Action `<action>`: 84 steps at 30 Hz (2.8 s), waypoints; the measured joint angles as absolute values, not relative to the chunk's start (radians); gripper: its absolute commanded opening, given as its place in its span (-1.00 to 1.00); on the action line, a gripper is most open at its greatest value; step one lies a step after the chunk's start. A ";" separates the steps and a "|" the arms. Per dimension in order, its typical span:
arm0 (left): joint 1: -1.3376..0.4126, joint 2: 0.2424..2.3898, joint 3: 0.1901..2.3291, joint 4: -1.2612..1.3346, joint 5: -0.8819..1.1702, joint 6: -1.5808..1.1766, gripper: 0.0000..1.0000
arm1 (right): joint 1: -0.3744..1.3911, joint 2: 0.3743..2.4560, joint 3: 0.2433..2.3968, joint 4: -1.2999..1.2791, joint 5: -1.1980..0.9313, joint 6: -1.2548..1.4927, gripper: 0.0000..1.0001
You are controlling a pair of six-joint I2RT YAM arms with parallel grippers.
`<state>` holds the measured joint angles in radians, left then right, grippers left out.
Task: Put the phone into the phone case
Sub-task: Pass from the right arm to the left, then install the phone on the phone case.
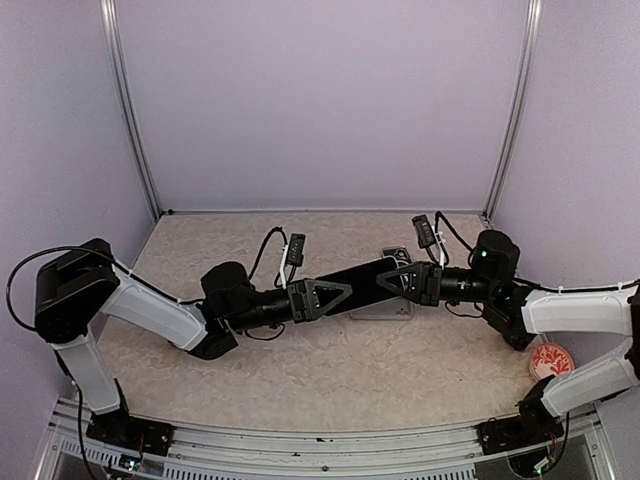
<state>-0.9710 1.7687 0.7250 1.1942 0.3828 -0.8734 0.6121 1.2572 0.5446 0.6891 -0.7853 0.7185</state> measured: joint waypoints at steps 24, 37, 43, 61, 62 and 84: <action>-0.991 1.776 0.727 1.181 0.360 -0.852 -0.92 | 0.610 1.271 0.544 0.691 -0.781 0.748 -0.01; -0.994 1.732 0.704 1.008 0.291 -0.783 -1.00 | 0.597 1.216 0.589 0.447 -0.701 0.640 0.70; -0.982 1.713 0.700 0.925 0.273 -0.768 -1.00 | 0.553 1.181 0.589 0.374 -0.679 0.615 0.74; -0.914 1.710 0.849 0.596 0.286 -0.690 -1.00 | 0.487 1.274 0.625 0.113 -0.455 0.562 0.44; -0.909 1.710 0.854 0.587 0.290 -0.687 -1.00 | 0.487 1.286 0.628 0.105 -0.442 0.560 0.43; -0.787 2.009 1.258 0.247 0.575 -0.649 -1.00 | 0.421 1.397 0.645 0.049 -0.326 0.543 0.99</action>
